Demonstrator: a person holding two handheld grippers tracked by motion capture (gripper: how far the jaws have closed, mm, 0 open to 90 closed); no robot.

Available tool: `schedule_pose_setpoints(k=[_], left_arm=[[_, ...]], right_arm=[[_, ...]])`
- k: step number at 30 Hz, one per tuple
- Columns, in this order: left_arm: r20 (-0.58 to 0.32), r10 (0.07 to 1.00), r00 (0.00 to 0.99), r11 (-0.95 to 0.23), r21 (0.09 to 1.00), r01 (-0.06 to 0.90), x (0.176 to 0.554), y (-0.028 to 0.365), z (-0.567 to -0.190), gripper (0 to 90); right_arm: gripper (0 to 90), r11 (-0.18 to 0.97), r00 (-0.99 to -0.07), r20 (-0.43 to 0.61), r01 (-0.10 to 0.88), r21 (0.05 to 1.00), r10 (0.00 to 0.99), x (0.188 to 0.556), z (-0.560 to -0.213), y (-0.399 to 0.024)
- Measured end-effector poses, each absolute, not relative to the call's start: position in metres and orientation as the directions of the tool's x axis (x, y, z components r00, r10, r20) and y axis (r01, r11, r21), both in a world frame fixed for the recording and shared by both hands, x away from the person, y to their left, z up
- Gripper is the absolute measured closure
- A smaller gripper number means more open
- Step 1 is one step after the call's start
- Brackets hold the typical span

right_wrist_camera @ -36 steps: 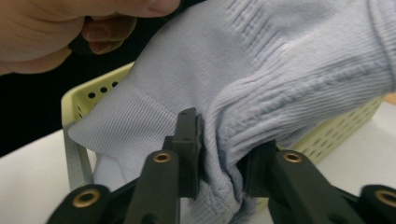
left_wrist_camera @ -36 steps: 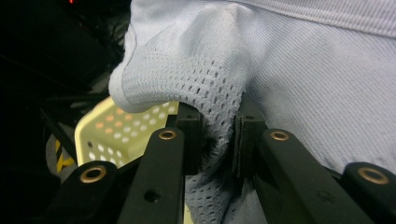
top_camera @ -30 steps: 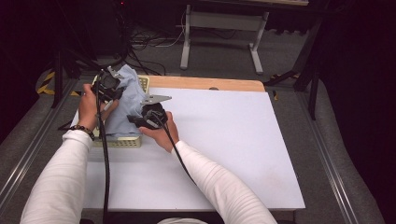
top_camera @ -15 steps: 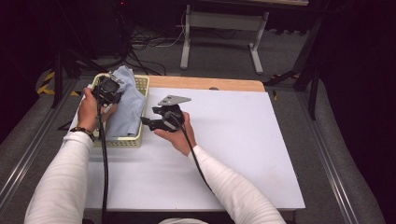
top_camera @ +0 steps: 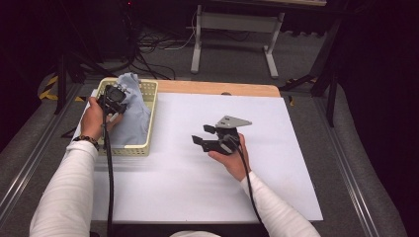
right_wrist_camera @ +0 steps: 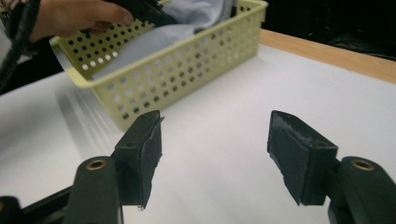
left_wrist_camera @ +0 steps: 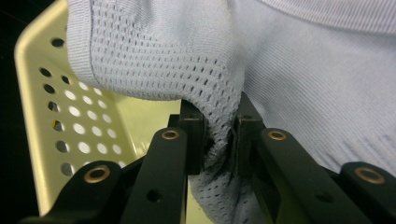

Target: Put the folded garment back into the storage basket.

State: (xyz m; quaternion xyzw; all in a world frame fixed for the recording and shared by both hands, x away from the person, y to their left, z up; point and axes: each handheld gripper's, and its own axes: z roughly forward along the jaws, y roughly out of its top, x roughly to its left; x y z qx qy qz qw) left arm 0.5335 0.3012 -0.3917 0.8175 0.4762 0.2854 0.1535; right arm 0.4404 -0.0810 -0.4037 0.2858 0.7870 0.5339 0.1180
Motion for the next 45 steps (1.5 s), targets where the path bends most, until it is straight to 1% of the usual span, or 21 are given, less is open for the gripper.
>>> schedule_pose_setpoints(k=[4,10,19,22,24,30,37,45], left_arm=[[0.321,0.864,0.388,-0.503,0.507,0.7,0.536,0.3,-0.398,78.8],[0.311,0.867,0.389,-0.496,0.486,0.719,0.542,0.299,-0.41,78.8],[0.299,0.868,0.396,-0.495,0.47,0.731,0.545,0.299,-0.416,78.7],[0.297,0.868,0.398,-0.495,0.466,0.733,0.546,0.299,-0.417,78.8],[0.292,0.869,0.399,-0.494,0.465,0.735,0.546,0.3,-0.418,78.7],[0.29,0.87,0.4,-0.493,0.463,0.737,0.547,0.3,-0.419,78.6],[0.293,0.871,0.394,-0.49,0.464,0.738,0.546,0.3,-0.418,78.2],[0.297,0.875,0.382,-0.482,0.479,0.734,0.545,0.3,-0.414,76.9]], right_arm=[[35.7,0.3,-0.791,0.098,0.34,0.891,0.604,0.431,-0.41,-0.111],[35.7,0.313,-0.756,0.066,0.347,0.884,0.652,0.414,-0.415,-0.151],[34.8,0.332,-0.723,0.053,0.379,0.864,0.689,0.399,-0.426,-0.186],[34.2,0.328,-0.709,0.056,0.393,0.859,0.703,0.396,-0.428,-0.193],[32.8,0.338,-0.704,0.035,0.384,0.859,0.709,0.394,-0.429,-0.196],[32.4,0.341,-0.698,-0.017,0.329,0.881,0.716,0.385,-0.43,-0.204],[31.7,0.384,-0.697,-0.11,0.25,0.889,0.708,0.376,-0.429,-0.201],[30.1,0.407,-0.703,-0.144,0.221,0.886,0.696,0.367,-0.432,-0.197]])
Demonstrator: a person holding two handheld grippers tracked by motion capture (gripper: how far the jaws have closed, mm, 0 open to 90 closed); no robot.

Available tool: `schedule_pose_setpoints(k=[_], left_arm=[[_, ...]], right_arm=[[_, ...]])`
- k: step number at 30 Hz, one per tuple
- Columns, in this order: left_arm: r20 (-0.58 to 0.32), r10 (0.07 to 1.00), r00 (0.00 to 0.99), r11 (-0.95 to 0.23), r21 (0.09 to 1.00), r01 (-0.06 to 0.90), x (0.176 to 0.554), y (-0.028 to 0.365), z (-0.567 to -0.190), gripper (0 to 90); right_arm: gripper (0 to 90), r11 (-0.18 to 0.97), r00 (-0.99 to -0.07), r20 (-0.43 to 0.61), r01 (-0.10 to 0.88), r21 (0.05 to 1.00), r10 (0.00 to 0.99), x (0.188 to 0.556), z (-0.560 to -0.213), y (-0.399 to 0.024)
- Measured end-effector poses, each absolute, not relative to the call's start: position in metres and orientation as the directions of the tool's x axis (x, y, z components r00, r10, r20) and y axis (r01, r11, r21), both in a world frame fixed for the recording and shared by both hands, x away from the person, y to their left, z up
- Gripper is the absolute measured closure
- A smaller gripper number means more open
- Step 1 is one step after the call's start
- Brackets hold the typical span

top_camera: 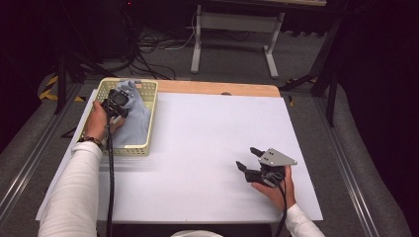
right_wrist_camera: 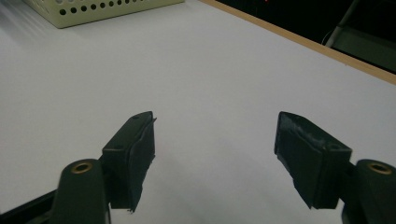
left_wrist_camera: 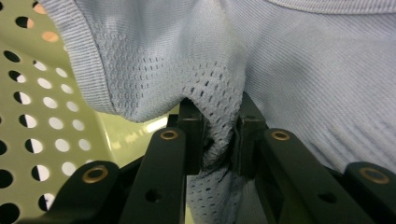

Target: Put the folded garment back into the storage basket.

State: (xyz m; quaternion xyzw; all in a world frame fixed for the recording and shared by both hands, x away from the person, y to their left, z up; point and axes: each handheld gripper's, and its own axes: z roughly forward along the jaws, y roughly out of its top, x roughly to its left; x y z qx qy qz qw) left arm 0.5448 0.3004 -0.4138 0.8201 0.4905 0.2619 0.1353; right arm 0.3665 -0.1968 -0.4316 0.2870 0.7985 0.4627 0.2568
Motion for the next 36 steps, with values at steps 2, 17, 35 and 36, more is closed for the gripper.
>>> schedule_pose_setpoints(k=[2,17,35,36], left_arm=[[0.304,0.874,0.38,-0.485,0.48,0.731,0.544,0.301,-0.411,76.0],[0.293,0.888,0.353,-0.458,0.515,0.724,0.539,0.301,-0.404,68.5],[0.292,0.897,0.331,-0.441,0.608,0.66,0.526,0.296,-0.38,58.1],[0.29,0.896,0.335,-0.443,0.614,0.653,0.526,0.296,-0.38,58.2]], right_arm=[[29.8,0.408,-0.707,-0.147,0.215,0.887,0.692,0.365,-0.432,-0.196],[30.0,0.408,-0.696,-0.158,0.209,0.889,0.7,0.364,-0.432,-0.192],[29.9,0.424,-0.71,-0.156,0.217,0.879,0.687,0.364,-0.435,-0.189],[29.9,0.426,-0.711,-0.157,0.216,0.879,0.685,0.364,-0.435,-0.189]])
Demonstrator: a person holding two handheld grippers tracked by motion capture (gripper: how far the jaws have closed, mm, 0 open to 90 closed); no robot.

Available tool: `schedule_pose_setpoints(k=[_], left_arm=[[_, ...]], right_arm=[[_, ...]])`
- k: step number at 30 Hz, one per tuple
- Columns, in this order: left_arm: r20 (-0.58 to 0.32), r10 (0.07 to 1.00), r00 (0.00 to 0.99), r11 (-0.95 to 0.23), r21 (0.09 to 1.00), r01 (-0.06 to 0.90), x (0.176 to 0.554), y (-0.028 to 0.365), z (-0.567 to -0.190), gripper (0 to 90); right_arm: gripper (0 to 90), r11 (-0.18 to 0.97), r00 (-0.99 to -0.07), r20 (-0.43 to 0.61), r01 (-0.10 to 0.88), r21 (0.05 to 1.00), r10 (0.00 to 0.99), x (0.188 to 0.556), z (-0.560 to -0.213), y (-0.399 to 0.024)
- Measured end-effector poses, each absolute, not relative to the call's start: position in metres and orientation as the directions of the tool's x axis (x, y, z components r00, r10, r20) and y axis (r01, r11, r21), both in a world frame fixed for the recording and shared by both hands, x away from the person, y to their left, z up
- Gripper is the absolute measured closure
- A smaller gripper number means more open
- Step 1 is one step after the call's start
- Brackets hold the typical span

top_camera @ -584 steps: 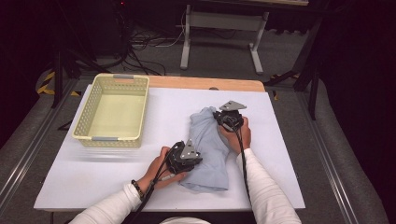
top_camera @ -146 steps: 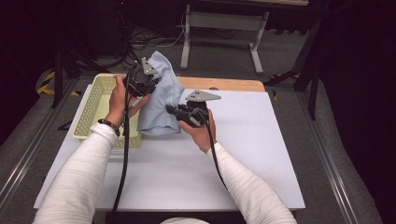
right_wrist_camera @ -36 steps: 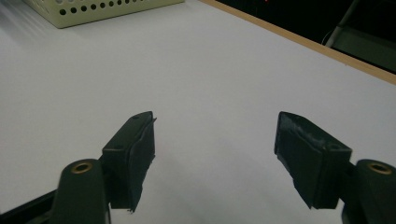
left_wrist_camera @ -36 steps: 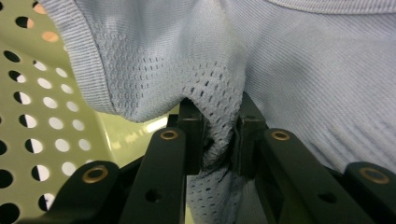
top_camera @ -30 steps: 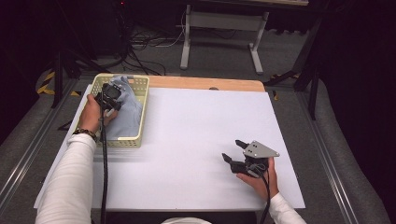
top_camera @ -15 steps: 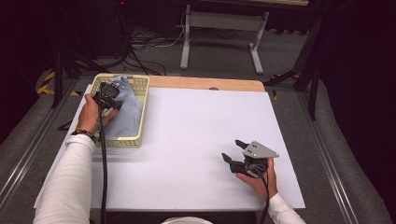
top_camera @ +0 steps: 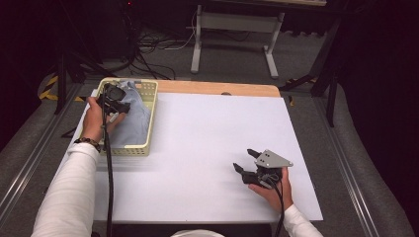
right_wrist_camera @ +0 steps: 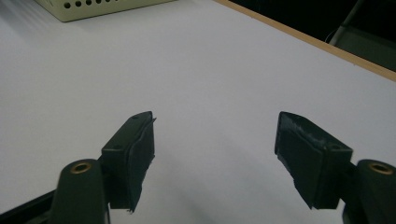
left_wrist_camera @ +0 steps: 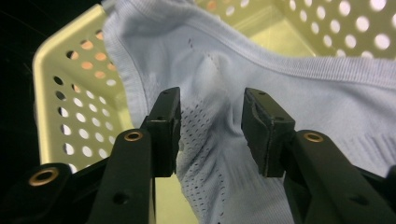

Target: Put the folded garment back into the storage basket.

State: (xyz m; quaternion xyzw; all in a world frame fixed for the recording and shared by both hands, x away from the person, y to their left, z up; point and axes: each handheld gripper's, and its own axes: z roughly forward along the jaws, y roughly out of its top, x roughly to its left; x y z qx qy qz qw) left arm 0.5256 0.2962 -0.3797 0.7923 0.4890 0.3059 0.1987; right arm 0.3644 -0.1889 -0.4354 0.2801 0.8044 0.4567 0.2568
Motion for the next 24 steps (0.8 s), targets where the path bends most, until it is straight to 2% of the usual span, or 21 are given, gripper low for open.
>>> schedule_pose_setpoints(k=[6,16,24], left_arm=[[0.286,0.901,0.327,-0.434,0.632,0.642,0.526,0.292,-0.38,54.3],[0.258,0.908,0.328,-0.412,0.685,0.601,0.524,0.283,-0.376,58.6],[0.259,0.912,0.319,-0.402,0.723,0.562,0.523,0.273,-0.372,52.7]], right_arm=[[29.8,0.428,-0.714,-0.155,0.218,0.877,0.682,0.364,-0.436,-0.188],[29.4,0.432,-0.721,-0.154,0.218,0.875,0.675,0.365,-0.437,-0.188],[28.9,0.435,-0.731,-0.156,0.208,0.876,0.665,0.363,-0.437,-0.185]])
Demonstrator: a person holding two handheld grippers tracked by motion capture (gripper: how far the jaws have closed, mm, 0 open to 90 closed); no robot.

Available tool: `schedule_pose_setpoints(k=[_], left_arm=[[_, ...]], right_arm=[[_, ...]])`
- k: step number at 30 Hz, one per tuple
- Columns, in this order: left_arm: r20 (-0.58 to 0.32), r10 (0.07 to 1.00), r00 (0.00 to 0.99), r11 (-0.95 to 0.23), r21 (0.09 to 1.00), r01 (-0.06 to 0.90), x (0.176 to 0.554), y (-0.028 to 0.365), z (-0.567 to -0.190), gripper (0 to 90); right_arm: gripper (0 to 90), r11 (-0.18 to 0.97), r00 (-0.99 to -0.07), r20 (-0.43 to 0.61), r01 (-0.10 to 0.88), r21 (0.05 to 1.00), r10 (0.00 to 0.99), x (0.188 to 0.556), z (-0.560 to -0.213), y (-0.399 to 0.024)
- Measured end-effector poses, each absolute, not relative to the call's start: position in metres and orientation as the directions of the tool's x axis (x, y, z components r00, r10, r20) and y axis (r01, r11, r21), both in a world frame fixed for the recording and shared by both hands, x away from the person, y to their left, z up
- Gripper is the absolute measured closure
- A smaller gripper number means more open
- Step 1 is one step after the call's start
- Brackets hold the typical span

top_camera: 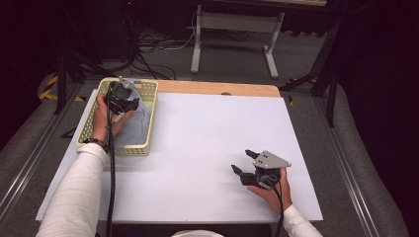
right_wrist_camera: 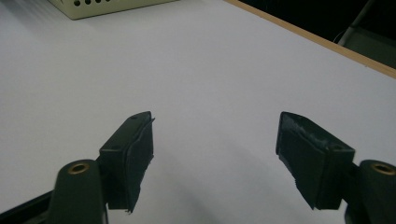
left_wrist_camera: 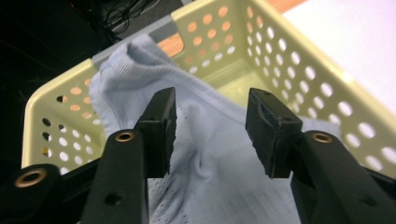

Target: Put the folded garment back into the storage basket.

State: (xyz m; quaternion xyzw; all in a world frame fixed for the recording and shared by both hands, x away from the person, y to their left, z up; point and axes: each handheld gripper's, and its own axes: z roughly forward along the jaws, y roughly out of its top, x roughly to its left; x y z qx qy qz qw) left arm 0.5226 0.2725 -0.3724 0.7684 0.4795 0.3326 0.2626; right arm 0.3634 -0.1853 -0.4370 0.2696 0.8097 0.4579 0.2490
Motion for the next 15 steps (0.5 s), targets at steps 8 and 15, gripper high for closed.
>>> schedule_pose_setpoints(k=[8,15], left_arm=[[0.236,0.921,0.311,-0.374,0.76,0.532,0.521,0.266,-0.371,38.9],[0.217,0.926,0.309,-0.354,0.787,0.506,0.518,0.261,-0.369,24.1]], right_arm=[[28.7,0.44,-0.734,-0.157,0.209,0.873,0.66,0.363,-0.438,-0.185],[28.2,0.446,-0.738,-0.159,0.209,0.87,0.656,0.363,-0.438,-0.184]])
